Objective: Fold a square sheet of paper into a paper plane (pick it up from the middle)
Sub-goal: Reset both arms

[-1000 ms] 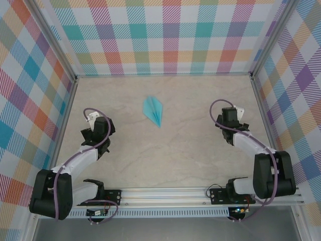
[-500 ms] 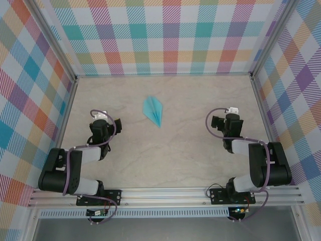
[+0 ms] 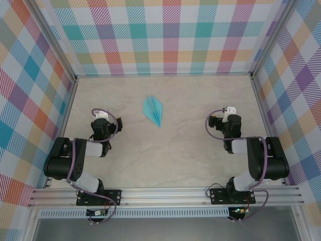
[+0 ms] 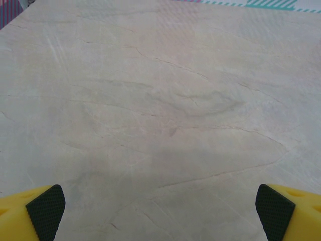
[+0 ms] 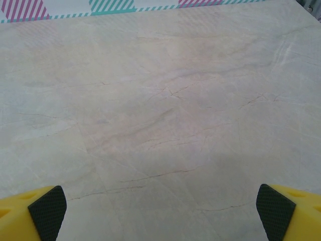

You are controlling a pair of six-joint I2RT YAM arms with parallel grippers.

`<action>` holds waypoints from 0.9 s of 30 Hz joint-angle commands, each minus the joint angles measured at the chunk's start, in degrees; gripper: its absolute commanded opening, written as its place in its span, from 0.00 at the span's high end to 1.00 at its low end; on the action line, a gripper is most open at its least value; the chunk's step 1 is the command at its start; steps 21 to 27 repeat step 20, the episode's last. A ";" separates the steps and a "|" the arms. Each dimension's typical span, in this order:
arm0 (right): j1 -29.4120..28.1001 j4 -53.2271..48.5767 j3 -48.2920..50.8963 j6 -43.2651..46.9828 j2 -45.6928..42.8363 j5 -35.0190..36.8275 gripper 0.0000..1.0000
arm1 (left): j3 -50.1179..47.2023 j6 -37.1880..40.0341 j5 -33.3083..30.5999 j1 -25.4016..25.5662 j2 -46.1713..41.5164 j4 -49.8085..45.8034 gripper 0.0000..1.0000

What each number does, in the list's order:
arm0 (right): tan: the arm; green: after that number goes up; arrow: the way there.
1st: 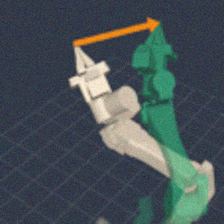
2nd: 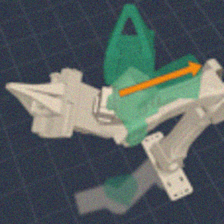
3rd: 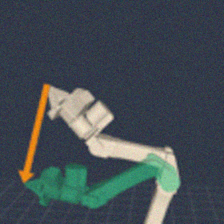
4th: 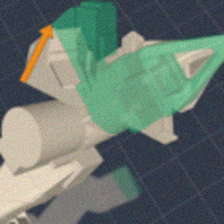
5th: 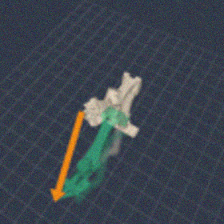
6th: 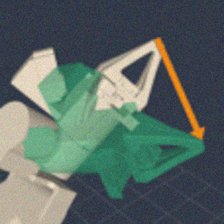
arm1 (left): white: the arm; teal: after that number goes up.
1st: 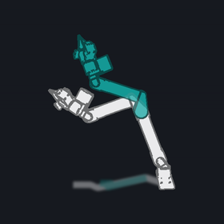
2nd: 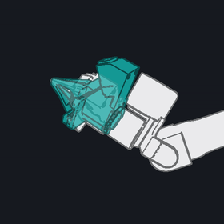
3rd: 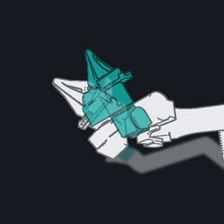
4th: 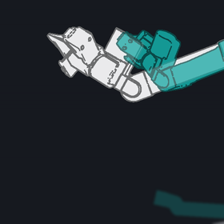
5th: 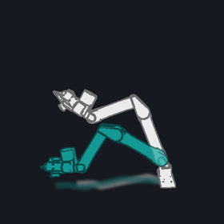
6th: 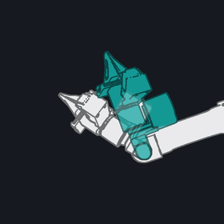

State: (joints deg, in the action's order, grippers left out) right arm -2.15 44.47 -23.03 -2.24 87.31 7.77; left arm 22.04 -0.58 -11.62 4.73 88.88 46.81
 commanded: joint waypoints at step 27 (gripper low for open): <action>0.51 2.64 -0.18 0.57 0.14 -2.31 0.00 | 1.21 0.25 -1.64 0.29 0.59 0.83 0.00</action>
